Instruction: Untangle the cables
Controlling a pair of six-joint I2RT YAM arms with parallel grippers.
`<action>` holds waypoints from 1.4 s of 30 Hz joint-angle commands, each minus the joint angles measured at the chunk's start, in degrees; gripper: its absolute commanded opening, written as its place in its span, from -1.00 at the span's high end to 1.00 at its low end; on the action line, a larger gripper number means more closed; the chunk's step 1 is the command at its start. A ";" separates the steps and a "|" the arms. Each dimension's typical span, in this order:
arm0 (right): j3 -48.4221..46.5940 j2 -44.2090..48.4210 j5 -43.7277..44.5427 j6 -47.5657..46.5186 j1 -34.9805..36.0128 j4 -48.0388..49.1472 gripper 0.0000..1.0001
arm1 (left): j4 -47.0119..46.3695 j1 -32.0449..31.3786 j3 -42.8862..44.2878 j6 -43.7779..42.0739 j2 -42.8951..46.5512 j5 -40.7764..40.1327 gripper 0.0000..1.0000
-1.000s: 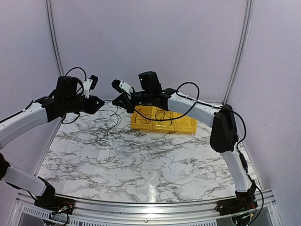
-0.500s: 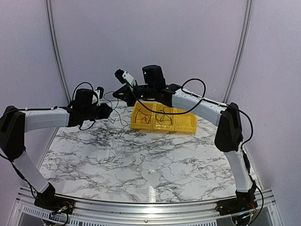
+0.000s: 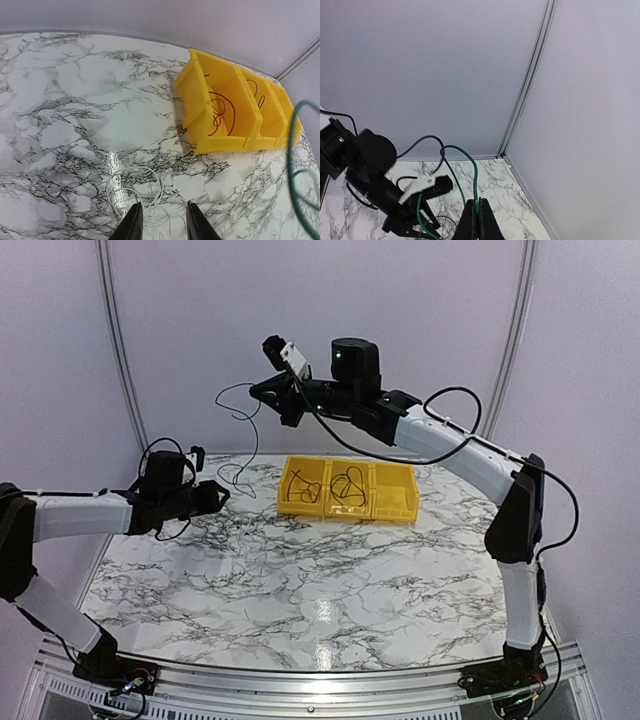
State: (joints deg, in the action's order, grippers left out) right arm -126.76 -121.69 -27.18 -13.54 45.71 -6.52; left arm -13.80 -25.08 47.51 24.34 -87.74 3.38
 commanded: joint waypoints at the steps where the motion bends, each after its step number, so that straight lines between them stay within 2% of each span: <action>1: 0.71 -0.36 3.93 -2.97 -0.29 -1.25 1.00 | -4.36 -0.06 -2.75 1.25 12.48 -1.59 0.22; 7: 2.25 1.30 5.27 -3.91 -1.56 -2.25 1.00 | -3.88 0.03 -4.82 0.12 20.01 -10.46 0.09; 14: 8.06 5.97 5.91 -4.19 -6.50 -2.97 1.00 | -2.90 0.12 -6.18 6.18 19.68 -19.43 0.07; 31: 20.96 15.16 10.35 -9.90 -19.77 -3.77 1.00 | -1.23 0.20 -2.64 5.96 13.56 -17.56 0.07; 36: 23.09 13.69 11.01 -10.24 -21.69 -3.18 1.00 | -1.15 0.24 -1.80 6.42 12.24 -16.31 0.07; 42: 20.47 9.01 9.72 -10.88 -21.81 -3.58 1.00 | -0.84 0.24 -1.82 6.16 12.25 -15.52 0.07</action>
State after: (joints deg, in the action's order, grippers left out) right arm -103.44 -109.45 -17.21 -23.94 24.14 -10.26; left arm -15.79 -25.12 44.14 30.55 -75.61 -12.93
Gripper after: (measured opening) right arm 0.024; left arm 0.466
